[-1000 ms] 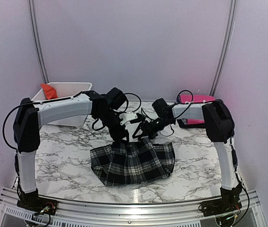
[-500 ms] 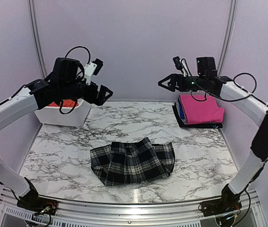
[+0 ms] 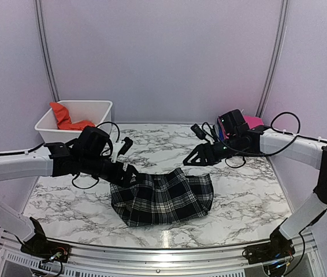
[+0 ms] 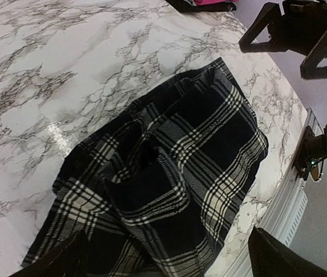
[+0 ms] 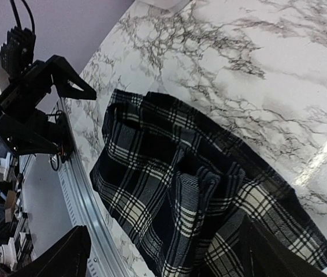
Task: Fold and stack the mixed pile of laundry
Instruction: Adjust the rectangle-folded skirt at the center of the board, then pick up the rectangle-folded skirt from the center of the board, then pass from the left arm to the right, then pick up the rectangle-folded skirt from the center of the board.
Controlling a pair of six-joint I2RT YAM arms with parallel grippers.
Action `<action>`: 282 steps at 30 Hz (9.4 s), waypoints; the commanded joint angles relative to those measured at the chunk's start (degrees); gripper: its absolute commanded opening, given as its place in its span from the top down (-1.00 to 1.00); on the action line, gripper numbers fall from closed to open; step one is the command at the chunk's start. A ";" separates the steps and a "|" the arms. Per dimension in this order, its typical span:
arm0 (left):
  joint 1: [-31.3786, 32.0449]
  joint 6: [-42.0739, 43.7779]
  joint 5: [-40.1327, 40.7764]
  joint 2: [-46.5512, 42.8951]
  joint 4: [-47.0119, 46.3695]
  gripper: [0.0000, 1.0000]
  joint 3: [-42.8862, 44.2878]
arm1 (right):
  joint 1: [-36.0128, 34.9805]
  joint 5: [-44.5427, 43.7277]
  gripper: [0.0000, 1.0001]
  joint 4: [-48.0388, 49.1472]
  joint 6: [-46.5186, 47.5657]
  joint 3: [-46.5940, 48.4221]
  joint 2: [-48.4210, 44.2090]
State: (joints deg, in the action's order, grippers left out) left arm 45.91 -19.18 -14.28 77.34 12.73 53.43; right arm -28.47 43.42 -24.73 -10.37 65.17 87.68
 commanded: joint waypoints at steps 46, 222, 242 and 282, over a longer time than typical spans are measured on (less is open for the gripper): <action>-10.66 -12.94 -1.26 39.63 -10.35 1.00 9.15 | 2.15 -11.82 1.00 7.84 1.25 7.21 33.80; 4.01 -35.93 15.82 9.05 -11.91 -0.98 -7.79 | 4.22 -7.76 1.00 7.85 -17.95 -1.43 20.40; 4.19 -47.03 26.13 8.89 2.48 -0.98 -0.42 | 4.21 -12.24 1.00 2.12 -13.27 2.17 21.21; 10.77 -41.68 23.36 39.42 -30.93 1.00 18.12 | 8.89 -22.80 1.00 -6.73 -4.22 16.01 22.69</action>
State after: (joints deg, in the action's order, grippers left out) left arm 56.75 -68.97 11.33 113.45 -18.02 63.51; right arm -20.69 23.51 -28.77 -18.70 75.88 109.93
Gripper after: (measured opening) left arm 0.070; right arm 0.016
